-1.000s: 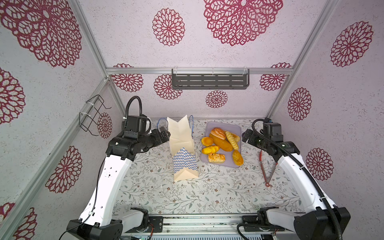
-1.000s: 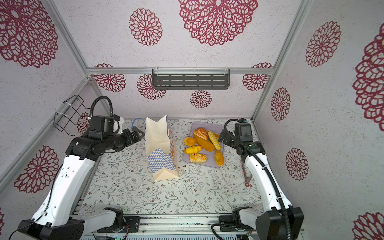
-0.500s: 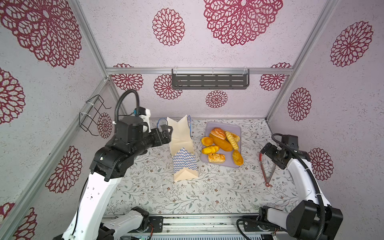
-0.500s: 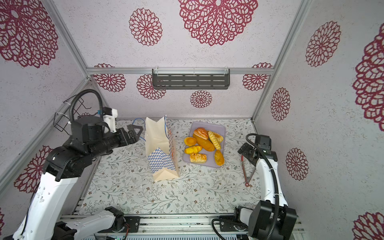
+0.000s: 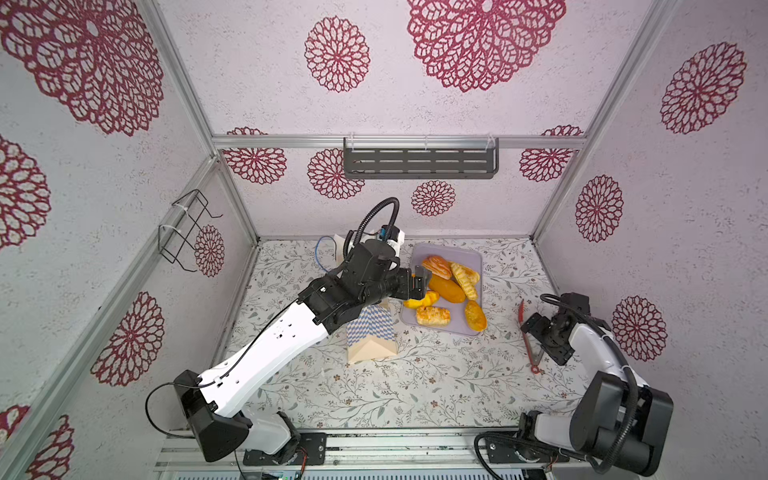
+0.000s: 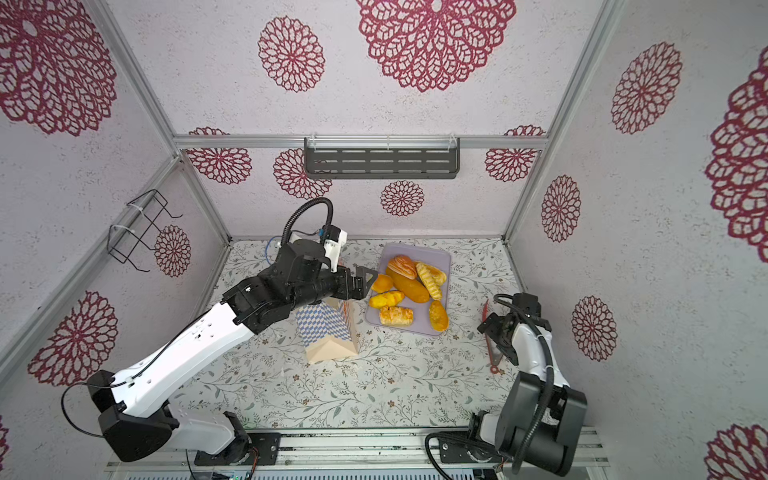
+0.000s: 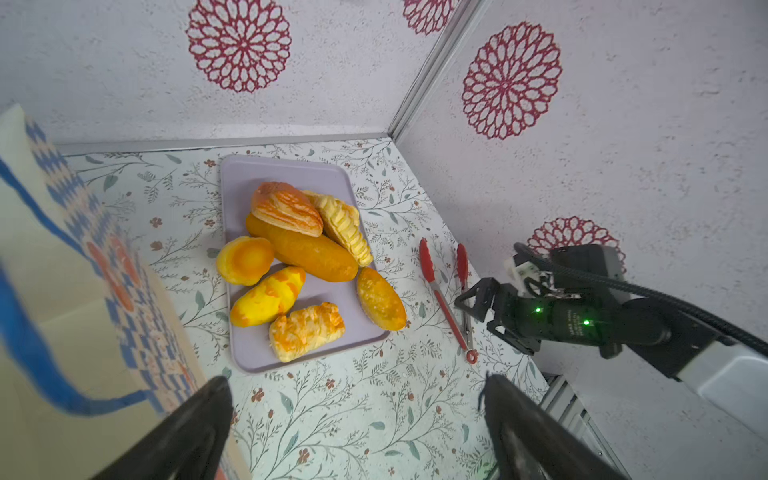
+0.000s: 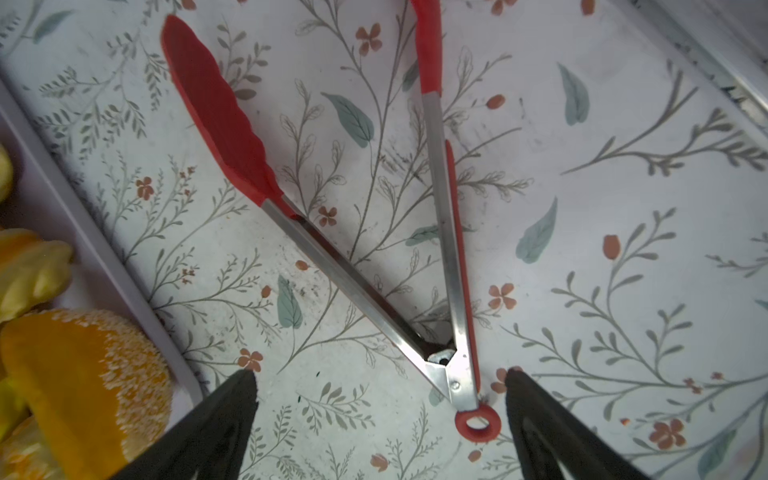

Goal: Place the fake bread into the paper bag
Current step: 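Move left gripper over the tray while right gripper grasps the red tongs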

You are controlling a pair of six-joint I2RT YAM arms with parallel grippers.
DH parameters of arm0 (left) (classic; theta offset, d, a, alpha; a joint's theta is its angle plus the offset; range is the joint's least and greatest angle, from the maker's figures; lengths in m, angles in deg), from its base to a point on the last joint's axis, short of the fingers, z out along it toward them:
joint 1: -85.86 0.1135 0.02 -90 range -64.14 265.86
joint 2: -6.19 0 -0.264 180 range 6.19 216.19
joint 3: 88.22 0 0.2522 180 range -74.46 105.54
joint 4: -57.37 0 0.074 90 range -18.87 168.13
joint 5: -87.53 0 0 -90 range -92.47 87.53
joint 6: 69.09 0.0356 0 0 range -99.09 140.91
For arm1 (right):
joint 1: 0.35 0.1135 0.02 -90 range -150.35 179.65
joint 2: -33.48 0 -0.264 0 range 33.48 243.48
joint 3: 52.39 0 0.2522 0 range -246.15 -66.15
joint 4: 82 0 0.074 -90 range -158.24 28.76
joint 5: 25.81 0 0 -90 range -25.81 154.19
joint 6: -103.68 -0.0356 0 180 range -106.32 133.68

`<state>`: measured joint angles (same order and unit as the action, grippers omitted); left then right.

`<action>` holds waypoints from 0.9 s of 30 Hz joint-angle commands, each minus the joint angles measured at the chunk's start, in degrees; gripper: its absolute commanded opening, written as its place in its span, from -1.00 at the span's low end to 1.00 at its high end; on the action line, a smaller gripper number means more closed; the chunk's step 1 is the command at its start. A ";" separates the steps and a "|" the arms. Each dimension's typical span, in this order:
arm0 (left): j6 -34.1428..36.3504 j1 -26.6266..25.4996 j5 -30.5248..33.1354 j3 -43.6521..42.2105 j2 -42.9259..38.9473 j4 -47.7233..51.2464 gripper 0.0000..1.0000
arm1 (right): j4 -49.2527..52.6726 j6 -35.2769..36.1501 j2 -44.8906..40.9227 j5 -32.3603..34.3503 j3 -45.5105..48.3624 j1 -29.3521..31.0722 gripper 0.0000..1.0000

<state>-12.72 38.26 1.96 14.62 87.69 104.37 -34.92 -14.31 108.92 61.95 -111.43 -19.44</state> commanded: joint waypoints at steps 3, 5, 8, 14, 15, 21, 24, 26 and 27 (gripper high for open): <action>1.09 -0.35 -0.12 -2.18 -3.58 -5.54 0.95 | -2.87 2.19 4.42 0.71 0.23 -0.16 0.90; 0.99 -0.23 0.48 -2.89 -4.18 -5.72 0.95 | -3.58 2.40 5.93 0.92 0.05 -0.22 0.90; 0.70 -0.22 0.34 -3.21 -4.33 -5.99 0.95 | -4.87 2.67 8.33 0.77 -0.59 -0.02 0.87; -0.02 -0.21 -0.03 -3.56 -4.06 -6.08 0.95 | -7.34 2.13 13.62 0.91 -2.13 2.16 0.67; -0.16 -0.22 0.00 -3.65 -4.06 -6.08 0.95 | -7.55 1.85 14.48 1.13 -2.76 2.94 0.62; -1.09 -0.22 0.56 -4.41 -4.28 -6.38 0.95 | -7.62 0.91 18.72 3.83 -8.59 8.35 0.44; -1.47 -0.22 0.75 -4.92 -4.52 -6.69 0.95 | -6.98 0.78 21.10 5.06 -11.31 10.12 0.41; -1.51 -0.20 0.85 -5.00 -4.60 -6.69 0.95 | -6.91 0.75 22.34 5.18 -12.16 10.41 0.45; -1.53 -0.22 0.77 -5.10 -4.67 -6.65 0.95 | -6.86 0.74 22.88 5.31 -12.44 10.41 0.48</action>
<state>-13.64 38.26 2.18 9.98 83.88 99.23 -41.67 -13.17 130.84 65.77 -122.23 -9.25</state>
